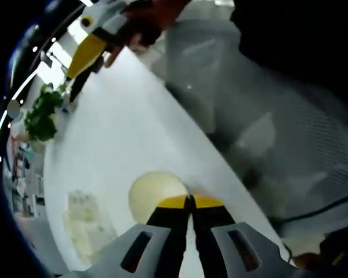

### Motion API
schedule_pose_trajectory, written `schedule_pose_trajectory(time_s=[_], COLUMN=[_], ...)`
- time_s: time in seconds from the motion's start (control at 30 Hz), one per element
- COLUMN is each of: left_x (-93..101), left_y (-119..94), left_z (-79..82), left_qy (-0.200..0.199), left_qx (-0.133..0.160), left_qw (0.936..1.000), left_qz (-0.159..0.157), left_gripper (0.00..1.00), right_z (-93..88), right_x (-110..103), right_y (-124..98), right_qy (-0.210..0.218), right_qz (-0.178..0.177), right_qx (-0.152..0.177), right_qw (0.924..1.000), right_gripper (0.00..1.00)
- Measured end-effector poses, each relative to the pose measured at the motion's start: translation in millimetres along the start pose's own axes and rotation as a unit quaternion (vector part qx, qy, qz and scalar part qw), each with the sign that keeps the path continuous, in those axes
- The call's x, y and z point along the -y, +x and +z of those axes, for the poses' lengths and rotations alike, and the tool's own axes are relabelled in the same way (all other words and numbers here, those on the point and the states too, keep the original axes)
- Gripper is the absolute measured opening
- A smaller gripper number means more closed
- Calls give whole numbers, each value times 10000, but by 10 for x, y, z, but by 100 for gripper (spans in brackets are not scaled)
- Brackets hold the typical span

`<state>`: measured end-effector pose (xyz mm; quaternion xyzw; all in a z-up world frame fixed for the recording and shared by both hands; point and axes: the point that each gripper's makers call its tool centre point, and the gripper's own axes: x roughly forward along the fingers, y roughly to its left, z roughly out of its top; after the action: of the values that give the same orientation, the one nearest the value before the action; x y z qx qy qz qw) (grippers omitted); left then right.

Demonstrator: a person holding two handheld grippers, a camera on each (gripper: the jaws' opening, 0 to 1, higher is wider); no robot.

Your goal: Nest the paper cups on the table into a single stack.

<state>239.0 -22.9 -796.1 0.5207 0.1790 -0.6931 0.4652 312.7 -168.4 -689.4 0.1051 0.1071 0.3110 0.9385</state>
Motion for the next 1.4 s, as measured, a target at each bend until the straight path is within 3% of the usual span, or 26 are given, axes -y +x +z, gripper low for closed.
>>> schedule_pose_trajectory(time_s=[0.47,0.53,0.6,0.67,1.13,1.4], left_x=[-37,-41,-85,-97,-106,-95], left_y=[12,14,12,20,-39,-89], left_z=[11,18,63,34,55,11], left_qy=[-96,-115,-504,-669,-777,-860], left_qx=[6,24,212,202,346,393], left_qw=[9999,9999,9984,9974,9960,9948], left_qz=[28,36,170,165,283,372], left_gripper=[1,3,11,16,19,28], right_z=[-25,-23,-22,-27,-45,-37], right_x=[19,17,20,26,43,44], right_y=[4,6,4,0,-24,-22], right_qy=[69,58,55,63,94,101], right_qz=[-1,12,14,13,-8,-40], right_qx=[-58,-53,-59,-65,-85,-76], right_qw=[10000,10000,10000,10000,9999,9999], right_gripper=[96,96,96,96,97,97])
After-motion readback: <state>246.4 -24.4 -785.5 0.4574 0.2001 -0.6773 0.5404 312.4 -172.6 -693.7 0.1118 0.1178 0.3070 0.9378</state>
